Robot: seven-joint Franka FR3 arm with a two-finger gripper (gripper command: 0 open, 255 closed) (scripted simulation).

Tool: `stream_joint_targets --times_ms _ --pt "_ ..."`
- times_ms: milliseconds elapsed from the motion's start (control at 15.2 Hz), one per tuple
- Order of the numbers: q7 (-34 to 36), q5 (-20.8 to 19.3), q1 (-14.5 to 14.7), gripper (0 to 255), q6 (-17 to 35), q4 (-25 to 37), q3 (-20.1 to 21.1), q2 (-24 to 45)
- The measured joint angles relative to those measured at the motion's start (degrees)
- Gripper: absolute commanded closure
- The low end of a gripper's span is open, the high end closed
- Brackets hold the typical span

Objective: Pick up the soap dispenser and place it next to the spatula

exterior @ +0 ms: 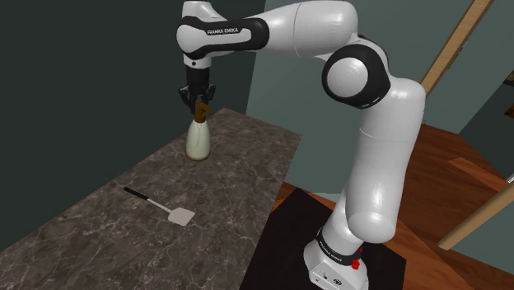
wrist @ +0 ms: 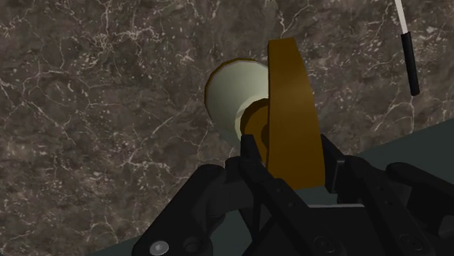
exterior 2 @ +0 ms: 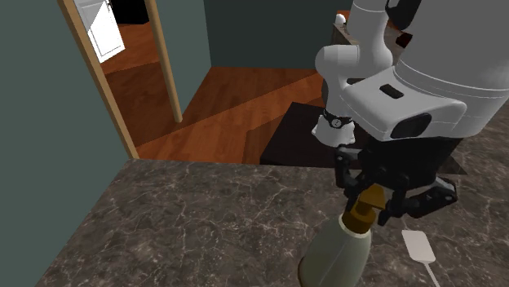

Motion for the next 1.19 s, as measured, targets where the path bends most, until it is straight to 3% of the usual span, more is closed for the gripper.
stream_joint_targets --times_ms 594,990,1056,1188 --pt "0.21 0.11 0.07 255 6.53 -5.62 0.10 0.94" --pt "0.25 0.13 0.08 255 7.22 -6.15 0.11 1.08" --pt "0.25 0.13 0.08 0 7.23 -6.16 0.11 1.08" --pt "0.26 0.13 0.09 0 7.25 -6.15 0.11 1.07"
